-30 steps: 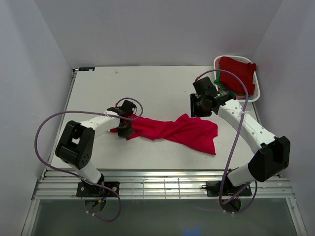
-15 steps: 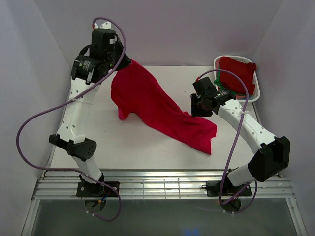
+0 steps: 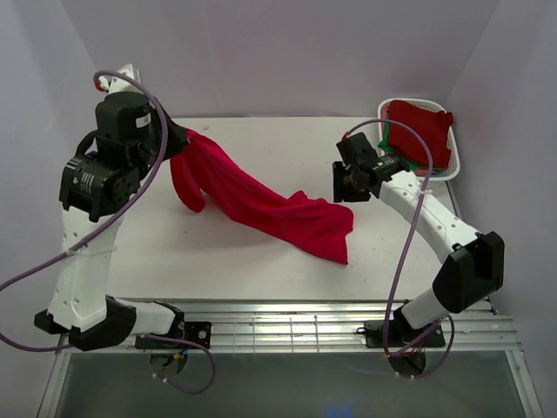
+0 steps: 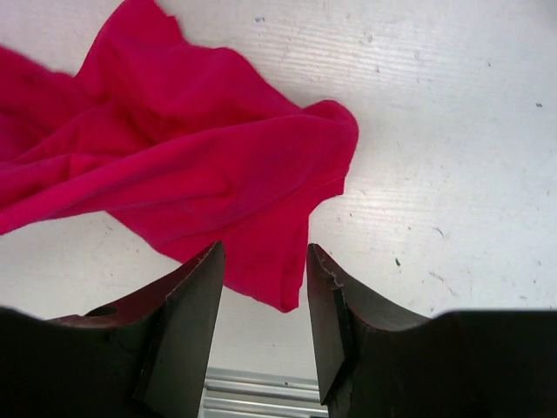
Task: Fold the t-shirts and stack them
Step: Flatten out the tshirt
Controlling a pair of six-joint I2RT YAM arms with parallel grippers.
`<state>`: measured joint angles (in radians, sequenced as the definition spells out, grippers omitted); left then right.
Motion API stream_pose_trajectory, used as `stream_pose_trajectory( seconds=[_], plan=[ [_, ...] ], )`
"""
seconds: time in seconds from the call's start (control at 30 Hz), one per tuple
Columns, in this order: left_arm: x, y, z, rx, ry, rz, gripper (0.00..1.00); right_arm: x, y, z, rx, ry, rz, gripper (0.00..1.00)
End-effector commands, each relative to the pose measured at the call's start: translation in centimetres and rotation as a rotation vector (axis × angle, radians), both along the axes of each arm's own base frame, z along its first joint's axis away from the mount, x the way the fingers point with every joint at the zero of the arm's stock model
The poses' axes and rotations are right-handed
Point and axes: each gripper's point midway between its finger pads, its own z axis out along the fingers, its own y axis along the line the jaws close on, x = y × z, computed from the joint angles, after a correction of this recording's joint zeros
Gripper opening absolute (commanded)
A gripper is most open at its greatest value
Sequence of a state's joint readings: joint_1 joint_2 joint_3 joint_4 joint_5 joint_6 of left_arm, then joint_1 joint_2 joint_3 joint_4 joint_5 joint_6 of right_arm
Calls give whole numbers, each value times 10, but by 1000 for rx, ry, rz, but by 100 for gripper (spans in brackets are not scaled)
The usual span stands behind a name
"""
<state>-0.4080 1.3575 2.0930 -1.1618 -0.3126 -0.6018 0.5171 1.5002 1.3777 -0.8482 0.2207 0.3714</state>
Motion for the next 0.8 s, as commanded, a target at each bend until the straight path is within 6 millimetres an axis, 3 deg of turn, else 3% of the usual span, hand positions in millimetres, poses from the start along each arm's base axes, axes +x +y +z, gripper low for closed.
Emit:
stream_pose_trajectory(
  seconds=[0.0, 0.03, 0.07, 0.13, 0.17, 0.2, 0.3, 0.47, 0.5, 0.53, 0.57, 0.63, 0.77],
  plan=[
    [-28, 21, -6, -34, 8, 72, 0, 30, 23, 11, 75, -66, 13, 49],
    [-34, 21, -10, -50, 15, 71, 0, 33, 26, 6, 74, -58, 23, 49],
    [-35, 19, -30, -53, 62, 74, 0, 41, 31, 4, 77, -70, 38, 50],
    [-46, 20, -47, -66, 96, 68, 0, 50, 40, -16, 69, -37, 64, 50],
    [-48, 15, -72, -69, 166, 57, 0, 59, 47, -16, 79, -51, 79, 50],
    [-51, 12, -81, -79, 190, 47, 0, 65, 50, -30, 69, -29, 83, 50],
    [-58, 6, -100, -106, 241, 26, 0, 82, 65, -43, 88, -28, 104, 50],
    [-65, 7, -105, -110, 250, 20, 0, 105, 89, -62, 131, -22, 139, 51],
    [-66, 7, -106, -110, 255, 17, 0, 108, 92, -77, 125, 5, 142, 51],
    [-67, 7, -110, -106, 267, 17, 0, 116, 97, -75, 133, -7, 150, 51],
    [-68, 6, -111, -109, 268, 15, 0, 118, 102, -87, 134, 17, 158, 51],
    [-70, 4, -113, -116, 279, 6, 0, 127, 110, -86, 147, 1, 173, 52],
    [-71, 5, -119, -114, 292, 10, 0, 125, 119, -100, 170, 45, 202, 52]
  ],
)
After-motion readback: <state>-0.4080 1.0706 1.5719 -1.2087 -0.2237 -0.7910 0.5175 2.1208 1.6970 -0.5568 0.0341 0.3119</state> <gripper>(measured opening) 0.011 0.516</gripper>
